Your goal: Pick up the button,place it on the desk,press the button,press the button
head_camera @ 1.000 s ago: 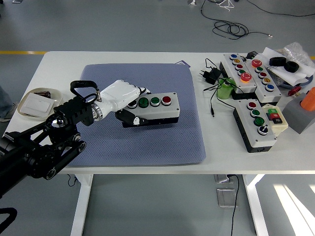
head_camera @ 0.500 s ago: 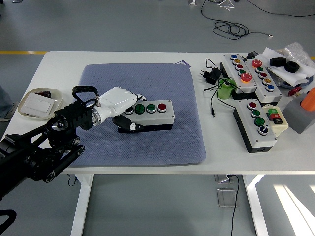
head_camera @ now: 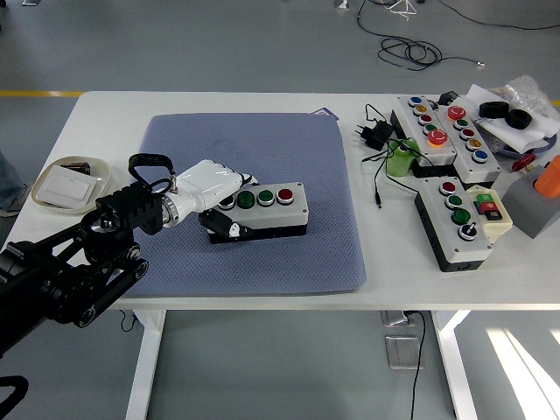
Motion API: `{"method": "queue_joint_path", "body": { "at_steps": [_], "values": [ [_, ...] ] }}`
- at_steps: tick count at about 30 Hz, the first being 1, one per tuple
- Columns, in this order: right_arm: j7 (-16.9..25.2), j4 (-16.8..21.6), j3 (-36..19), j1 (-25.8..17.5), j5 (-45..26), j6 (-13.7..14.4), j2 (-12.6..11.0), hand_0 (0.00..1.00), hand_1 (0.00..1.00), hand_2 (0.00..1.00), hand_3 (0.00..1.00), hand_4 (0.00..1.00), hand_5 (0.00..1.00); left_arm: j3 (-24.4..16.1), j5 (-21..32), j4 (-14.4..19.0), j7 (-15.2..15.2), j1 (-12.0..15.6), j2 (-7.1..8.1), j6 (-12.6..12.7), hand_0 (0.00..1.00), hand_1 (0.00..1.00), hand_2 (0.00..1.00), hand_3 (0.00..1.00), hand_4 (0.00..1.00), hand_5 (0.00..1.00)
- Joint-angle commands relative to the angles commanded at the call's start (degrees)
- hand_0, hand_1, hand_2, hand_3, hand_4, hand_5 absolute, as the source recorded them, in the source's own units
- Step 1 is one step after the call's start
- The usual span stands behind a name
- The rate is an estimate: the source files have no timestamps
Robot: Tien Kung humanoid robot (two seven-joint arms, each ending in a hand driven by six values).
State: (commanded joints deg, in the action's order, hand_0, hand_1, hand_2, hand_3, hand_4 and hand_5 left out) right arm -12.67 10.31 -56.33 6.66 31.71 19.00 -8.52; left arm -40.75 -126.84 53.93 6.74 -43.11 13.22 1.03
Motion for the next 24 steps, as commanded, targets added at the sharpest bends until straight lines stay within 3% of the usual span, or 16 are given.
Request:
{"method": "queue_joint_path", "body": {
  "at_steps": [2, 3, 24],
  "values": [
    [0.00, 0.00, -0.01, -0.01, -0.02, 0.01, 0.01, 0.787, 0.797, 0.817, 0.751, 0.412, 0.479, -0.46, 0.03, 0.61, 0.04, 0.18, 0.11, -0.21, 0.701, 0.725, 0.771, 0.764, 0.814, 0.091],
    [0.01, 0.00, -0.01, -0.01, -0.02, 0.01, 0.02, 0.787, 0.797, 0.817, 0.751, 0.412, 0.479, -0.52, 0.04, 0.69, 0.05, 0.20, 0.12, -0.24, 0.764, 0.785, 0.855, 0.852, 0.836, 0.114],
    [0.20, 0.00, -0.01, 0.30, -0.30, -0.04, -0.06, 0.787, 0.797, 0.817, 0.751, 0.412, 0.479, -3.74, 2.37, 4.11, -1.78, 0.85, 0.99, -5.07, 0.786, 0.850, 0.909, 0.937, 0.860, 0.140]
  ]
}}
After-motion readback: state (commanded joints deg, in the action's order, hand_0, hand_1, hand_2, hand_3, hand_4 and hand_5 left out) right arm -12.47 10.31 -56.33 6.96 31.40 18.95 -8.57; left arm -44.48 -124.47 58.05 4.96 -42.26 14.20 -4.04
